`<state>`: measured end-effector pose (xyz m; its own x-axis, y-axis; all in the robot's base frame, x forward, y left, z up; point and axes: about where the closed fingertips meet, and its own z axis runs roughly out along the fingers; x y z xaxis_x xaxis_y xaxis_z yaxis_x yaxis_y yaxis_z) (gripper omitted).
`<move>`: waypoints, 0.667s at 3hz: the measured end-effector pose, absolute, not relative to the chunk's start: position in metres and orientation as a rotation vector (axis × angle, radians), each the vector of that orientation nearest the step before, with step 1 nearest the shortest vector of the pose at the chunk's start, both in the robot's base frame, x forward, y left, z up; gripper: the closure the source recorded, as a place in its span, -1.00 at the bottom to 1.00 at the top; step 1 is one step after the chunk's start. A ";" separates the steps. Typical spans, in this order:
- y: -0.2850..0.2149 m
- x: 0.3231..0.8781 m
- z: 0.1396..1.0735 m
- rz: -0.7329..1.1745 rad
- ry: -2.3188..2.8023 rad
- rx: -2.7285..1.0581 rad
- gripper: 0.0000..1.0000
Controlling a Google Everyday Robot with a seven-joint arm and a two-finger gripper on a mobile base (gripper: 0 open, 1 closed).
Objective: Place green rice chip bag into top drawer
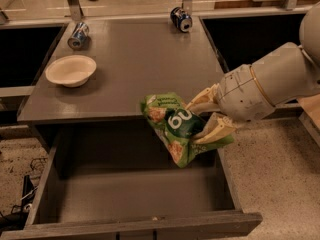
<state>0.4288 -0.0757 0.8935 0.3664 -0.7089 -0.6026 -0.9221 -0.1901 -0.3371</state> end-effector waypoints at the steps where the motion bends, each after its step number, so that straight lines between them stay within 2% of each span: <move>1: -0.076 0.429 0.893 0.413 1.408 -1.968 1.00; 2: -0.073 0.425 0.876 0.415 1.450 -1.959 1.00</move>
Offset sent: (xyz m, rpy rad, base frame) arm -0.0086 0.0030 -0.0503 -0.0297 0.0593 -0.0759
